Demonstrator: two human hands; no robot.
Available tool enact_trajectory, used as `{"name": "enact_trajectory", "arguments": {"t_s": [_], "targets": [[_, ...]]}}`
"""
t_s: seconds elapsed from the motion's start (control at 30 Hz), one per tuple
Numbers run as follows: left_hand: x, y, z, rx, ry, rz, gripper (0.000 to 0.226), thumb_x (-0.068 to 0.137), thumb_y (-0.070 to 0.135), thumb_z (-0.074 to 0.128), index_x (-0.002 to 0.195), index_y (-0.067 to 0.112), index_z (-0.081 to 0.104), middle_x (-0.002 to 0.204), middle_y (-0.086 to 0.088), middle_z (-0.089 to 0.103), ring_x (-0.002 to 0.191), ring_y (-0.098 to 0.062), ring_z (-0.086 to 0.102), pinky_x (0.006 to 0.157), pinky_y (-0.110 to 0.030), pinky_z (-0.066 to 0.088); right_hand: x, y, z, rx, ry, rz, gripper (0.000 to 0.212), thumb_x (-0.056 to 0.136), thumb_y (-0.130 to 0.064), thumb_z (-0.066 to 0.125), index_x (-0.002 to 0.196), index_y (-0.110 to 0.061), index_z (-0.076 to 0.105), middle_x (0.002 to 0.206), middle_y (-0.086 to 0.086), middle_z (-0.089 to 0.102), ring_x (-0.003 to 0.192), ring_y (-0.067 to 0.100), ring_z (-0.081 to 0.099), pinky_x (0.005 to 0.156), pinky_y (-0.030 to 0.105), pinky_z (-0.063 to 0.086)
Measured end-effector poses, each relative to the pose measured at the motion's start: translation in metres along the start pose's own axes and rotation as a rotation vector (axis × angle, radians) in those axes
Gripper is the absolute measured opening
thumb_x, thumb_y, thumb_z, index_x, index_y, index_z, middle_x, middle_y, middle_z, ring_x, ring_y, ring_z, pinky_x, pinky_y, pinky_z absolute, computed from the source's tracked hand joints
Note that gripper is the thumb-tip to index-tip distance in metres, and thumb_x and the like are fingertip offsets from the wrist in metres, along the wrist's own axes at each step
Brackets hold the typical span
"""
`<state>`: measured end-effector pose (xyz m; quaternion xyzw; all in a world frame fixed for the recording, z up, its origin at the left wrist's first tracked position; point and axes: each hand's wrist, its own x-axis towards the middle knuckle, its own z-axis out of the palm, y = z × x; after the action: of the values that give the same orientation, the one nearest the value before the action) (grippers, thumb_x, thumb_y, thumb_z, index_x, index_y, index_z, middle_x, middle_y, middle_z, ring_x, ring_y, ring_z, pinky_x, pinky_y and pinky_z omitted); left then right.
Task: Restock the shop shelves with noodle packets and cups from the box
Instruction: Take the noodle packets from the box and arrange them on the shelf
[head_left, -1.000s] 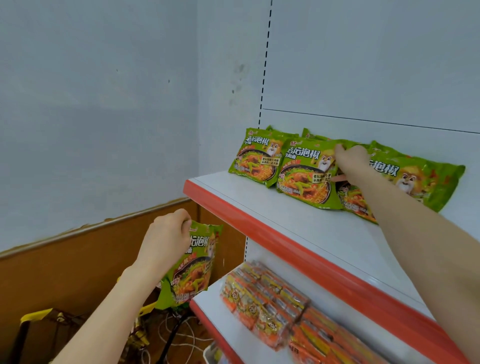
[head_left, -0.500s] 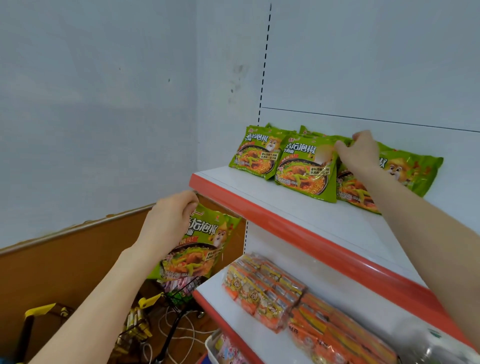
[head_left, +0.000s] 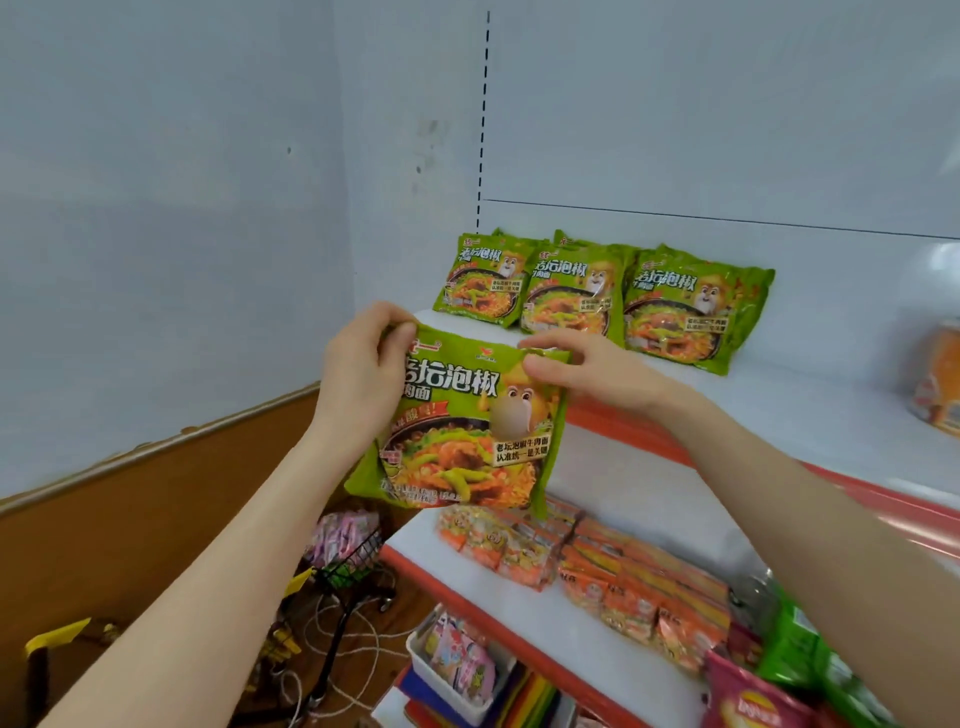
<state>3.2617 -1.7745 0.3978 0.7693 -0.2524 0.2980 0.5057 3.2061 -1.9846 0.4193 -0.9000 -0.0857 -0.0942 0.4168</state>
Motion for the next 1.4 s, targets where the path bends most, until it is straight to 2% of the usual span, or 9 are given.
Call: {"name": "enact_trajectory", "arguments": {"t_s": [0.2, 0.33, 0.47, 0.6, 0.73, 0.93, 1.07, 1.23, 1.4], "targets": [[0.013, 0.027, 0.038, -0.171, -0.020, -0.045, 0.010, 0.093, 0.011, 0.049, 0.090, 0.018, 0.055, 0.081, 0.004, 0.056, 0.086, -0.020, 0.056, 0.079, -0.036, 0.046, -0.035, 0.010, -0.021, 0.069, 0.117, -0.001, 0.019, 0.077, -0.010, 0.071, 0.076, -0.028, 0.065, 0.069, -0.012, 0.067, 0.068, -0.003, 0.062, 0.069, 0.010, 0.048], [0.019, 0.046, 0.071, -0.194, -0.034, 0.010, 0.022, 0.093, 0.018, 0.052, 0.114, 0.012, 0.054, 0.097, 0.000, 0.058, 0.091, -0.017, 0.056, 0.084, -0.035, 0.047, -0.045, 0.029, -0.060, 0.087, 0.261, 0.056, 0.013, 0.076, -0.011, 0.072, 0.086, -0.016, 0.067, 0.082, 0.000, 0.069, 0.078, 0.010, 0.064, 0.077, 0.024, 0.051], [0.017, 0.055, 0.110, -0.113, -0.070, 0.092, 0.046, 0.095, 0.023, 0.049, 0.136, 0.005, 0.039, 0.135, -0.010, 0.050, 0.125, -0.020, 0.046, 0.098, -0.023, 0.032, -0.050, 0.048, -0.113, 0.107, 0.479, 0.081, 0.011, 0.077, -0.010, 0.070, 0.086, -0.014, 0.065, 0.082, 0.002, 0.066, 0.076, 0.013, 0.063, 0.076, 0.032, 0.053], [0.007, 0.053, 0.156, 0.196, -0.377, 0.270, 0.054, 0.097, 0.032, 0.041, 0.142, 0.004, 0.029, 0.148, -0.012, 0.034, 0.137, -0.024, 0.030, 0.108, -0.027, 0.022, -0.038, 0.068, -0.162, 0.170, 0.669, 0.060, 0.015, 0.078, -0.008, 0.070, 0.078, -0.022, 0.064, 0.073, -0.007, 0.067, 0.060, -0.001, 0.063, 0.064, 0.023, 0.056], [0.008, 0.042, 0.200, 0.499, -0.638, 0.375, 0.062, 0.098, 0.044, 0.031, 0.145, 0.006, 0.022, 0.154, -0.009, 0.021, 0.143, -0.019, 0.014, 0.115, -0.035, 0.009, -0.013, 0.097, -0.196, 0.147, 0.690, 0.148, 0.013, 0.077, -0.008, 0.071, 0.081, -0.018, 0.064, 0.086, 0.005, 0.065, 0.070, 0.013, 0.063, 0.070, 0.033, 0.055], [0.006, 0.021, 0.223, 0.512, -0.667, 0.421, 0.076, 0.086, 0.059, 0.000, 0.102, 0.013, 0.059, 0.106, -0.001, 0.061, 0.108, -0.019, 0.052, 0.106, -0.040, 0.029, 0.023, 0.139, -0.208, 0.094, 0.636, 0.254, 0.024, 0.076, -0.005, 0.071, 0.099, -0.006, 0.064, 0.076, -0.001, 0.061, 0.071, 0.018, 0.061, 0.062, 0.028, 0.055], [0.005, 0.015, 0.226, 0.450, -0.624, 0.436, 0.078, 0.079, 0.059, -0.006, 0.088, 0.014, 0.056, 0.090, 0.002, 0.058, 0.090, -0.018, 0.052, 0.091, -0.032, 0.033, 0.037, 0.156, -0.204, 0.018, 0.639, 0.258, 0.012, 0.074, -0.009, 0.074, 0.082, -0.011, 0.065, 0.077, 0.002, 0.062, 0.083, 0.024, 0.060, 0.077, 0.041, 0.052], [0.007, 0.013, 0.227, 0.401, -0.601, 0.463, 0.073, 0.081, 0.058, -0.003, 0.081, 0.013, 0.053, 0.081, 0.001, 0.054, 0.080, -0.018, 0.049, 0.073, -0.028, 0.028, 0.043, 0.165, -0.198, -0.118, 0.647, 0.281, 0.033, 0.076, -0.016, 0.073, 0.103, -0.001, 0.062, 0.100, 0.012, 0.064, 0.095, 0.027, 0.060, 0.084, 0.038, 0.048], [0.006, 0.014, 0.227, 0.396, -0.600, 0.470, 0.076, 0.080, 0.059, -0.005, 0.084, 0.012, 0.055, 0.083, 0.001, 0.055, 0.083, -0.018, 0.050, 0.077, -0.029, 0.031, 0.042, 0.168, -0.201, -0.118, 0.635, 0.324, 0.042, 0.074, -0.028, 0.075, 0.107, -0.008, 0.061, 0.105, 0.009, 0.065, 0.098, 0.026, 0.060, 0.085, 0.040, 0.051]]}}
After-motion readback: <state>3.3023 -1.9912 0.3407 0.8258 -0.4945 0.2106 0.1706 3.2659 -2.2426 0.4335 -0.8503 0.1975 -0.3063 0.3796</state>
